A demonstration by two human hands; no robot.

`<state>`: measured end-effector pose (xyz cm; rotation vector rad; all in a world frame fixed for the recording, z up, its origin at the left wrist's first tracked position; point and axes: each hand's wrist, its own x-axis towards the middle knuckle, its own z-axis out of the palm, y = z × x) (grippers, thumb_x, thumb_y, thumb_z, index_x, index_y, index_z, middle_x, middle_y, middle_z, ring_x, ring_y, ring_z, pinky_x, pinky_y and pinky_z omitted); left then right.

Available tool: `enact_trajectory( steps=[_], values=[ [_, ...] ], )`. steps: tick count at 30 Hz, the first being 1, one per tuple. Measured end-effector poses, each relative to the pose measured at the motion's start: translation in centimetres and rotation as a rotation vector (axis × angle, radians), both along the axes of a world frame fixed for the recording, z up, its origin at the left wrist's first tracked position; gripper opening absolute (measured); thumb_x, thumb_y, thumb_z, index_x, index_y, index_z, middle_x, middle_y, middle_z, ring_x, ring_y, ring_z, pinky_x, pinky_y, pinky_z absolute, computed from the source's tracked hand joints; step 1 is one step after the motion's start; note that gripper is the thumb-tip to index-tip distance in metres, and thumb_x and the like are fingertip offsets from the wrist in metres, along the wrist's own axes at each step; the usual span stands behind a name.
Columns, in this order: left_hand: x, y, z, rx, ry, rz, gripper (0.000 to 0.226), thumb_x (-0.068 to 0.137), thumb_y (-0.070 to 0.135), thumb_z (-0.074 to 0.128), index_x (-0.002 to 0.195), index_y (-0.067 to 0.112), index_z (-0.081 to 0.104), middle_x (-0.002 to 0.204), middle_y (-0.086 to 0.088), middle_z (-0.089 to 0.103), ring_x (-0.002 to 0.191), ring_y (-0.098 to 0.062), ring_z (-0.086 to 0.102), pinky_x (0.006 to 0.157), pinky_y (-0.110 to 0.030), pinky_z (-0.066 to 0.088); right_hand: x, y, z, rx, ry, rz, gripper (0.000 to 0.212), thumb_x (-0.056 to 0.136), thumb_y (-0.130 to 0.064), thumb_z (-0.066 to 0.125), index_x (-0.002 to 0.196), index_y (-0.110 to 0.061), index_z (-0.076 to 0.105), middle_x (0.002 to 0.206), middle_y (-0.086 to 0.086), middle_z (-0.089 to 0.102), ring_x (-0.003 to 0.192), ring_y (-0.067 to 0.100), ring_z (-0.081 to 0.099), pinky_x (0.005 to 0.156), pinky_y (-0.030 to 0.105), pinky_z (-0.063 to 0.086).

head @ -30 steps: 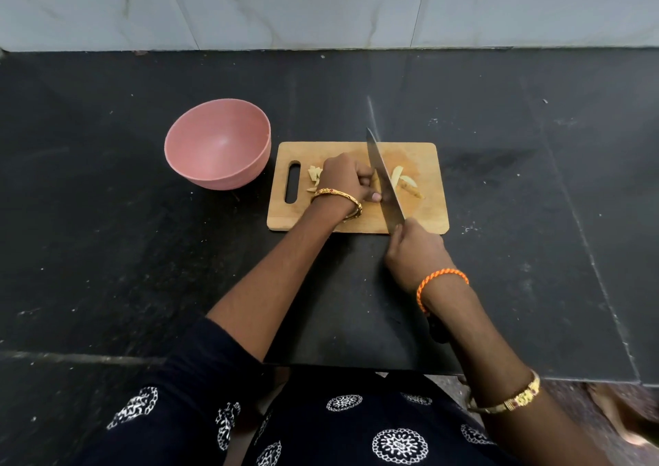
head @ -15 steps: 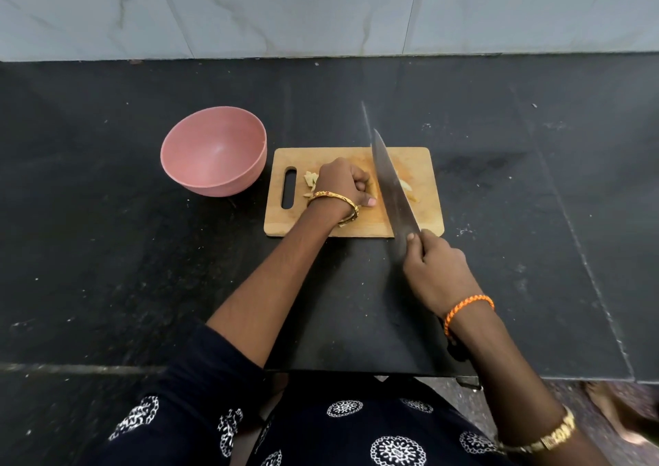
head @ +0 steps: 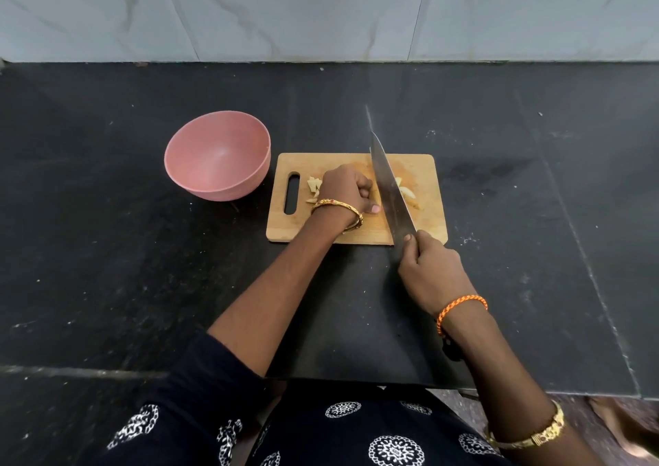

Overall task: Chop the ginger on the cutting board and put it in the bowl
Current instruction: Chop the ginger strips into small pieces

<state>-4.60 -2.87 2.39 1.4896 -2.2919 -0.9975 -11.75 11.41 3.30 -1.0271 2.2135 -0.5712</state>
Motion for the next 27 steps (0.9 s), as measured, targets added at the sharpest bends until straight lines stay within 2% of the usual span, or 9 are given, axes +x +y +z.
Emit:
enact_trajectory(
  steps=[7, 12, 17, 21, 24, 27],
  values=[
    [-0.1, 0.0, -0.1, 0.016, 0.008, 0.014, 0.045, 0.069, 0.018, 0.080, 0.110, 0.003, 0.067, 0.099, -0.009, 0.072, 0.091, -0.019, 0.065, 0.086, -0.026, 0.049, 0.1, -0.7, 0.4, 0.025, 0.040, 0.012, 0.030, 0.101, -0.031, 0.029, 0.100, -0.011, 0.051, 0.085, 0.008, 0.051, 0.086, 0.030, 0.057, 0.081, 0.043, 0.051],
    [-0.1, -0.2, 0.1, 0.016, -0.003, 0.008, 0.044, 0.067, 0.019, 0.082, 0.106, 0.002, 0.069, 0.096, -0.010, 0.073, 0.088, -0.018, 0.066, 0.084, -0.024, 0.048, 0.4, -1.6, 0.3, 0.035, 0.050, 0.016, 0.029, 0.101, -0.030, 0.031, 0.102, -0.010, 0.051, 0.092, 0.013, 0.058, 0.086, 0.031, 0.060, 0.081, 0.044, 0.053],
    [-0.1, -0.3, 0.3, 0.016, 0.006, 0.009, 0.041, 0.067, 0.017, 0.082, 0.104, 0.002, 0.070, 0.094, -0.011, 0.073, 0.074, -0.014, 0.061, 0.084, -0.027, 0.053, 0.2, -3.1, 0.5, 0.027, 0.037, -0.001, 0.031, 0.101, -0.028, 0.031, 0.109, -0.006, 0.051, 0.097, 0.015, 0.055, 0.090, 0.034, 0.058, 0.080, 0.040, 0.049],
    [0.1, -0.4, 0.3, 0.013, 0.026, 0.007, 0.040, 0.068, 0.017, 0.081, 0.104, 0.002, 0.070, 0.094, -0.010, 0.073, 0.076, -0.012, 0.059, 0.082, -0.021, 0.047, 0.0, -3.3, 0.6, 0.048, 0.024, 0.022, 0.030, 0.101, -0.026, 0.031, 0.109, -0.005, 0.051, 0.095, 0.014, 0.052, 0.083, 0.028, 0.052, 0.072, 0.033, 0.041],
    [0.2, -0.2, 0.4, 0.013, 0.037, 0.008, 0.037, 0.067, 0.014, 0.082, 0.099, 0.001, 0.071, 0.086, -0.009, 0.072, 0.081, -0.017, 0.063, 0.087, -0.027, 0.051, 0.0, -2.8, 1.0, 0.074, 0.016, 0.051, 0.027, 0.101, -0.026, 0.031, 0.104, -0.007, 0.050, 0.095, 0.014, 0.053, 0.082, 0.026, 0.052, 0.071, 0.032, 0.041],
    [0.2, -0.2, 0.4, 0.004, 0.036, -0.022, 0.027, 0.065, 0.011, 0.083, 0.088, 0.000, 0.074, 0.080, -0.009, 0.070, 0.082, -0.022, 0.066, 0.082, -0.033, 0.055, 0.2, -1.3, 1.0, 0.126, -0.009, 0.070, 0.024, 0.101, -0.028, 0.031, 0.096, -0.011, 0.047, 0.100, 0.016, 0.054, 0.082, 0.026, 0.052, 0.073, 0.032, 0.040]
  ],
)
